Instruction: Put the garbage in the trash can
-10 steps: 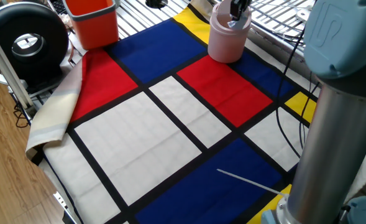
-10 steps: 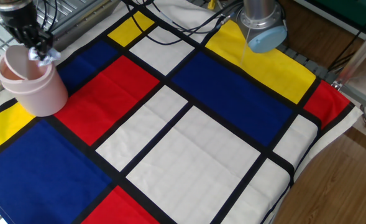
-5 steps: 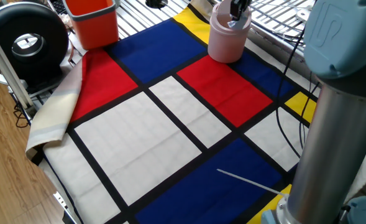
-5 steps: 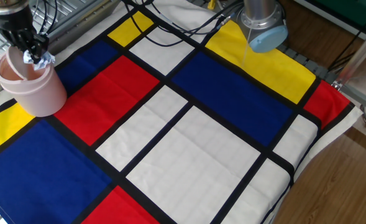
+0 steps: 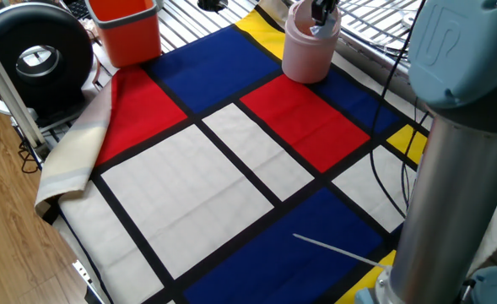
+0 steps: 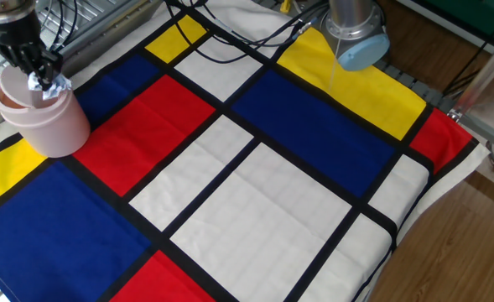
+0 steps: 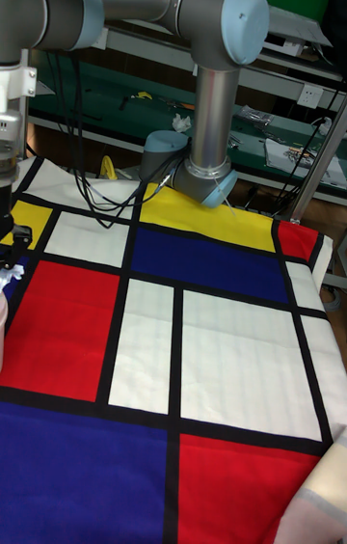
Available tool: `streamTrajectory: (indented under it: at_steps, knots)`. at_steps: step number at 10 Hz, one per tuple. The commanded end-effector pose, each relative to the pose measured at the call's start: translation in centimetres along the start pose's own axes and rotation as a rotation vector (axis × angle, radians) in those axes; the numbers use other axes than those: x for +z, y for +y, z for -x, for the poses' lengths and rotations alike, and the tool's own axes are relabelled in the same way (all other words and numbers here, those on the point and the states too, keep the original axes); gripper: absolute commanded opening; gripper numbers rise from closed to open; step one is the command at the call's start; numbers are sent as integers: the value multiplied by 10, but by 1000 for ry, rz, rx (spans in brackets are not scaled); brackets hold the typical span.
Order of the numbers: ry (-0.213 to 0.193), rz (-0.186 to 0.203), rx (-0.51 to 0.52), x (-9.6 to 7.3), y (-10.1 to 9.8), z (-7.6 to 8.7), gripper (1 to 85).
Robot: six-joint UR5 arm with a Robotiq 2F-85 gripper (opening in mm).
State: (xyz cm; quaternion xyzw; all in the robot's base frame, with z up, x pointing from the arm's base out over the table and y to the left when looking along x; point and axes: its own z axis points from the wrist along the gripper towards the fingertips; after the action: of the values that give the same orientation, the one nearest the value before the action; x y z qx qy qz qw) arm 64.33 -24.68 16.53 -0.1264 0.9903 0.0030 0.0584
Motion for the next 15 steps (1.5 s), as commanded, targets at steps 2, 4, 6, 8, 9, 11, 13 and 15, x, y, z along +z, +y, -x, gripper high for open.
streamTrajectory:
  at_steps: [2,4,6,8,9,11,13,15]
  knots:
    - [-59,45,-20,6,13,18,10]
    - [-55,32,-21,7,7,12,10]
    - [-48,23,-14,7,1,1,10]
    - [-40,13,-8,5,-4,-7,10]
    - [-37,13,-6,4,-4,-9,10]
    - [-43,34,3,5,-1,-14,10]
    - [-48,53,10,8,3,-21,10]
    - [-48,53,12,11,2,-24,10]
